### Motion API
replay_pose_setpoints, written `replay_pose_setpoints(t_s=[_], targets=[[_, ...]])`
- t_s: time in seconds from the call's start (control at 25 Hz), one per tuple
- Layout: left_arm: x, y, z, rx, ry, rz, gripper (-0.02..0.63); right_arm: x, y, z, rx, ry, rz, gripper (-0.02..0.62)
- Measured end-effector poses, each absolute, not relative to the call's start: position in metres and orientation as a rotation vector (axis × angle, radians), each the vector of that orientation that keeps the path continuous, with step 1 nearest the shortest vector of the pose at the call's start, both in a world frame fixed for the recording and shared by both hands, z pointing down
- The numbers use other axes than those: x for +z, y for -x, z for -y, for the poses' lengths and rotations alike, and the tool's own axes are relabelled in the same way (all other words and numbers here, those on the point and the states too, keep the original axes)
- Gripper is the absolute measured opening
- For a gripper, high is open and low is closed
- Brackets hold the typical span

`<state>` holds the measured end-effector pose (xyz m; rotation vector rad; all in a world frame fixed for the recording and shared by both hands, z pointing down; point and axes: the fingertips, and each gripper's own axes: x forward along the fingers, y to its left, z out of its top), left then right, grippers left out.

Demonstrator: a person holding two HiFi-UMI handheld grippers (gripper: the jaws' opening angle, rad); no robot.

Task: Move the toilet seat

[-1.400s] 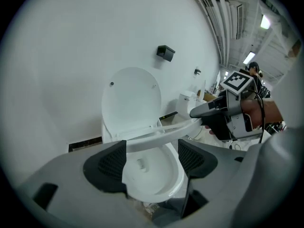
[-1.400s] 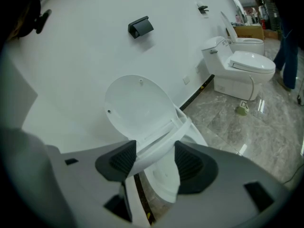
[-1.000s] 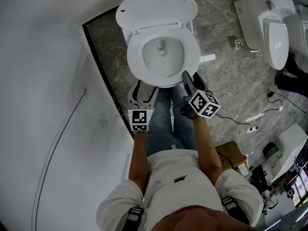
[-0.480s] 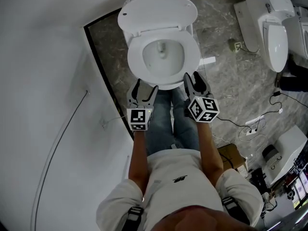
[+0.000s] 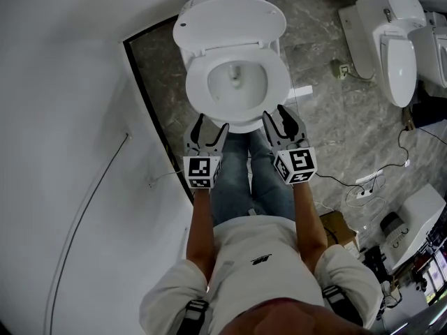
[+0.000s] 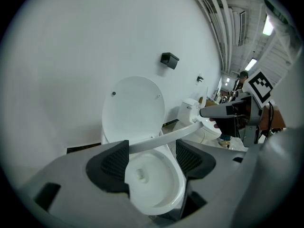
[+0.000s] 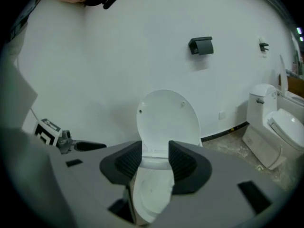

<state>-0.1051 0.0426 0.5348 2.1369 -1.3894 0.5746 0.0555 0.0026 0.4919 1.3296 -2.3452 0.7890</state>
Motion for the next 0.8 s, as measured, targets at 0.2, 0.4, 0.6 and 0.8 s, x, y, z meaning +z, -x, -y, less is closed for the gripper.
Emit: replay_pose_setpoints(t_s=[0.2, 0.4, 0.6, 0.8], targets=[[0.53, 0.108, -0.035, 0.563, -2.137, 1.405, 0.325, 0.486, -0.053, -0.005, 0.682, -1.262, 2.376, 0.19], [0.527, 0.11, -0.028, 0.571, -2.14, 1.399, 0.308, 0.482, -0.049, -0.004, 0.596, -1.2, 2.403, 0.199], [0.523, 0.113, -0.019, 0.547, -2.141, 1.408, 0.302, 0.482, -0.044, -0.002, 0.517, -1.142, 2.402, 0.202], [0.518, 0.115, -0.011, 0.525, -2.137, 1.414, 0.301, 0.478, -0.042, 0.004, 0.476, -1.145, 2.409, 0.204]])
